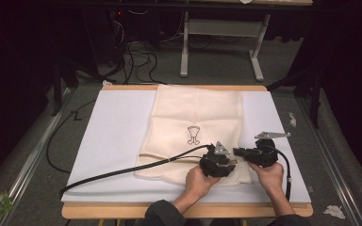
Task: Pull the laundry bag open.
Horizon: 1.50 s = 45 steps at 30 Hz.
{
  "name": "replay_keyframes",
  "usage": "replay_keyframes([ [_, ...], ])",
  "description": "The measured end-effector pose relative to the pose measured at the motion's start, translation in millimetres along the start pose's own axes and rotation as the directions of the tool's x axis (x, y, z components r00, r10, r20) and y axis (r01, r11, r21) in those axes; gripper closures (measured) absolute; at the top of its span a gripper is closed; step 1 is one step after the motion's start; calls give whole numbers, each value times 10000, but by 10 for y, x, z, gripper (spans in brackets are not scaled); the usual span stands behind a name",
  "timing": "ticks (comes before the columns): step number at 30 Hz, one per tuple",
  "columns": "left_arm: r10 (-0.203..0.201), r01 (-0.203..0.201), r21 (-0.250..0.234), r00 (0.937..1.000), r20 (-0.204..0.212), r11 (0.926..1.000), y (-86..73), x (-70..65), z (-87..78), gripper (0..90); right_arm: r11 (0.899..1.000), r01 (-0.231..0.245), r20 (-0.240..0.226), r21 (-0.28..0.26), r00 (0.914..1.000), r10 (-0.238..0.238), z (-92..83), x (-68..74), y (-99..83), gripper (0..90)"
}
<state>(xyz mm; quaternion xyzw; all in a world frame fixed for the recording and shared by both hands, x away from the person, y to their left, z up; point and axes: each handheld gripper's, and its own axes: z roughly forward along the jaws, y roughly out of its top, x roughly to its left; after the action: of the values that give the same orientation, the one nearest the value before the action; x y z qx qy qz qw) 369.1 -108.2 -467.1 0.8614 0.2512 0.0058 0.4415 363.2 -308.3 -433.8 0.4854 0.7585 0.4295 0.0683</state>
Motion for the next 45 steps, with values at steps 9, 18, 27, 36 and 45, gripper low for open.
replay_keyframes([
  [9, -264, 265, -12, 9983, 518, 9996, 5, 42, 14, 703, 9999, -136, -231, 41, 9996, 137, 8, -2, 0, 882],
  [18, -565, 578, -116, 9941, 924, 9983, 26, 69, 17, 699, 9999, -122, -189, 64, 9997, 123, 1, -19, -1, 882],
  [27, -705, 720, -114, 9926, 988, 9973, 37, 75, 6, 735, 10000, -56, -159, -22, 9999, 56, -2, -13, -4, 882],
  [36, -333, 371, -336, 9936, 1076, 9987, 36, -1, -40, 795, 10000, 1, -240, -18, 9997, -2, 17, 6, -7, 882],
  [45, -519, 545, -235, 9934, 1019, 9982, 34, 36, -12, 860, 10000, 57, -235, -1, 9997, -57, 21, 17, -5, 882],
])
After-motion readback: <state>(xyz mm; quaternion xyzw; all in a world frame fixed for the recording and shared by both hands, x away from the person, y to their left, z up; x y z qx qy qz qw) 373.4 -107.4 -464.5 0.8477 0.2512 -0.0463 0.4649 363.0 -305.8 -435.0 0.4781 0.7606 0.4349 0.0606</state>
